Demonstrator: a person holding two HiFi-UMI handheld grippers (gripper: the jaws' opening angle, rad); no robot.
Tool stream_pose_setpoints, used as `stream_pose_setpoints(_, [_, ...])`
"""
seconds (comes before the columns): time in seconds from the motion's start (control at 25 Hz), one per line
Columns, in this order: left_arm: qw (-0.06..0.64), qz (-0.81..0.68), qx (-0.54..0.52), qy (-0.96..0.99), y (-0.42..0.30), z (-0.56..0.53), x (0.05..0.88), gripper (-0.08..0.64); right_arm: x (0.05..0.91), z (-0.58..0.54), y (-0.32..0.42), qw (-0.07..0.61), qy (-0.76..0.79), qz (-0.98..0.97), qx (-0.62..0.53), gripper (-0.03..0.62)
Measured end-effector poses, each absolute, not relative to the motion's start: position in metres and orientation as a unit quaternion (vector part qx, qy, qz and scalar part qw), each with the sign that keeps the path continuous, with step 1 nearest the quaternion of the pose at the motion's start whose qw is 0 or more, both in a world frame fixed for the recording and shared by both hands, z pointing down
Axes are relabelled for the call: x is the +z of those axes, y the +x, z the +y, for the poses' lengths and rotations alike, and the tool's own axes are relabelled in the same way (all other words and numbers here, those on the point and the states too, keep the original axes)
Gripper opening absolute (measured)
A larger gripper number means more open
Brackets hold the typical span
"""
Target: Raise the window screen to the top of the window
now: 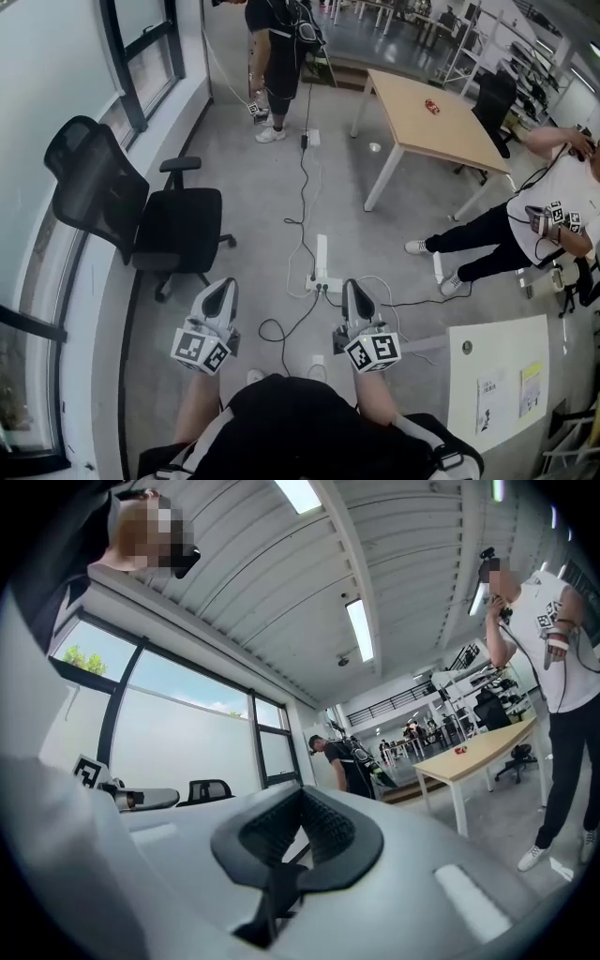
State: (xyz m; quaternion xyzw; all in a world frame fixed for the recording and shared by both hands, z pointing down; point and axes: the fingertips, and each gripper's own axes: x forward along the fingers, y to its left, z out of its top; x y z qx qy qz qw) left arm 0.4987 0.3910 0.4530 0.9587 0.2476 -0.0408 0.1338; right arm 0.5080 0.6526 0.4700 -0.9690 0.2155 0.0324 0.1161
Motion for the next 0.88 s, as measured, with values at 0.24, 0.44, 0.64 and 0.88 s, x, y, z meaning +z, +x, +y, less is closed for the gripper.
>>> stream_pose_setpoints(0.24, [0.143,0.173,-0.05,0.973,0.469,0.325,0.461,0.005,0.471,0.58,0.518,0.109,-0.95,0.291,0.019,0.003])
stream_pose_setpoints(0.44, [0.15,0.107,-0.049,0.982,0.436,0.274,0.466,0.004,0.47,0.516,0.524,0.108,-0.927,0.358,0.014,0.003])
stream_pose_setpoints(0.64, [0.148,0.045,-0.055,0.986,0.405,0.234,0.468,0.004,0.47,0.458,0.517,0.12,-0.898,0.422,0.01,0.003])
stream_pose_setpoints(0.88, [0.14,-0.028,-0.064,0.988,0.373,0.226,0.467,0.004,0.476,0.448,0.513,0.118,-0.872,0.475,0.002,0.003])
